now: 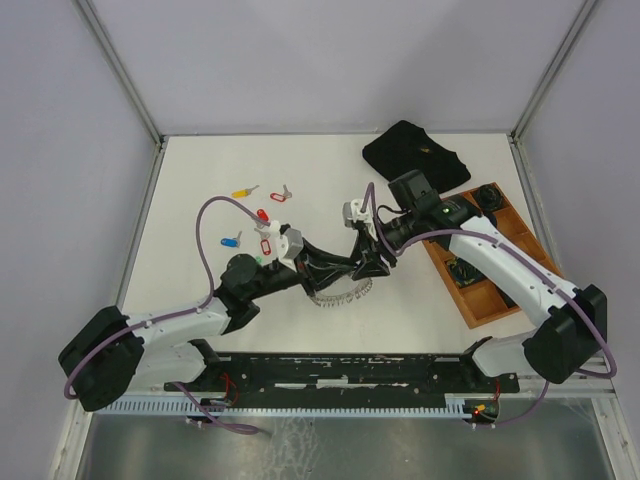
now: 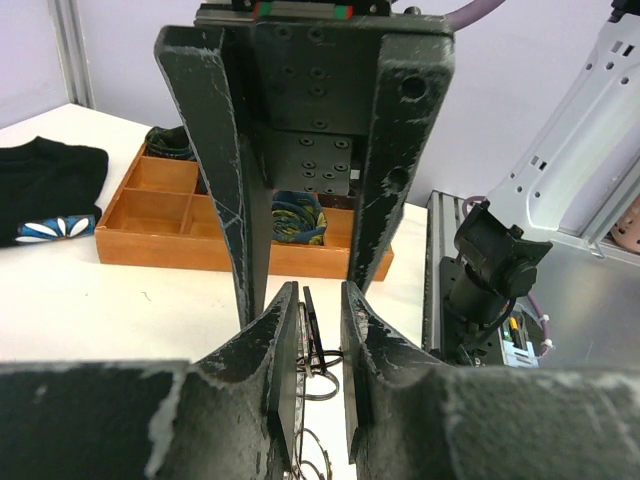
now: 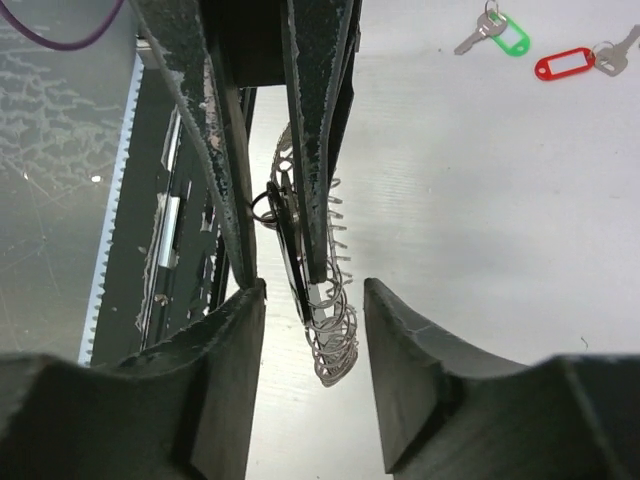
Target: Remove the keys from the keyring
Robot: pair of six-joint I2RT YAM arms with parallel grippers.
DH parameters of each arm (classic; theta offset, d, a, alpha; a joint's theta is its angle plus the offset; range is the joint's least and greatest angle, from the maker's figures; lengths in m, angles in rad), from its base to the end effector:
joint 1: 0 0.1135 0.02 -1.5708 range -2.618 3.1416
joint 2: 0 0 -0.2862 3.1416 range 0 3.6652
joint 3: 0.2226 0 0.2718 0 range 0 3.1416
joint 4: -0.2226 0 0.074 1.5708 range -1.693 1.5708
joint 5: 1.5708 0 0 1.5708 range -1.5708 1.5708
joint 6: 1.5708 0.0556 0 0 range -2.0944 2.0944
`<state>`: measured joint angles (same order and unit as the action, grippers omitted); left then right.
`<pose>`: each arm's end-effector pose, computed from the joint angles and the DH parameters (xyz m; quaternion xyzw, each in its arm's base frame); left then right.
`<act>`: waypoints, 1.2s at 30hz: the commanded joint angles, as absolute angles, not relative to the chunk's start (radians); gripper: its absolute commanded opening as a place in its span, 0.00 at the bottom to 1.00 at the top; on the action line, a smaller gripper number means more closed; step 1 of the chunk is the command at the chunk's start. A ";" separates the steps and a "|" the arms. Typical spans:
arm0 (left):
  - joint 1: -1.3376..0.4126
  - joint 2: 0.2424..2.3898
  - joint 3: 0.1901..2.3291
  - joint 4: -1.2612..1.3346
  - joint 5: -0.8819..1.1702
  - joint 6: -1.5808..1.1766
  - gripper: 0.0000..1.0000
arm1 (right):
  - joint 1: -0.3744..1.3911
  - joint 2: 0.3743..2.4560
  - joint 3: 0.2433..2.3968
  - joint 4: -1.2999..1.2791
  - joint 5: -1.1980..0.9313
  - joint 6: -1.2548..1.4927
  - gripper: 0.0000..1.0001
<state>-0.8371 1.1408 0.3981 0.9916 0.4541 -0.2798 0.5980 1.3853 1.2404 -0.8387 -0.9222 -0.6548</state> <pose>0.1538 -0.2070 0.2691 0.3354 0.5262 -0.5247 0.5791 0.2212 0.2043 0.3263 -0.6069 0.6190 0.4184 0.2712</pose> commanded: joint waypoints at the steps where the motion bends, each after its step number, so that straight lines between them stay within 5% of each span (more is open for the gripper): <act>1: -0.833 1.102 0.394 1.087 0.406 -0.325 0.03 | 0.582 1.338 1.217 -0.747 -1.021 -0.587 0.55; 9: -0.832 1.074 0.382 1.100 0.349 -0.365 0.03 | 0.582 1.327 1.094 -0.454 -1.035 -0.353 0.58; 16: -0.833 1.075 0.379 1.110 0.337 -0.382 0.03 | 0.582 1.336 1.055 -0.310 -1.028 -0.219 0.48; 36: -0.832 1.054 0.370 1.077 0.309 -0.373 0.03 | 0.555 1.289 1.132 -0.467 -1.074 -0.337 0.34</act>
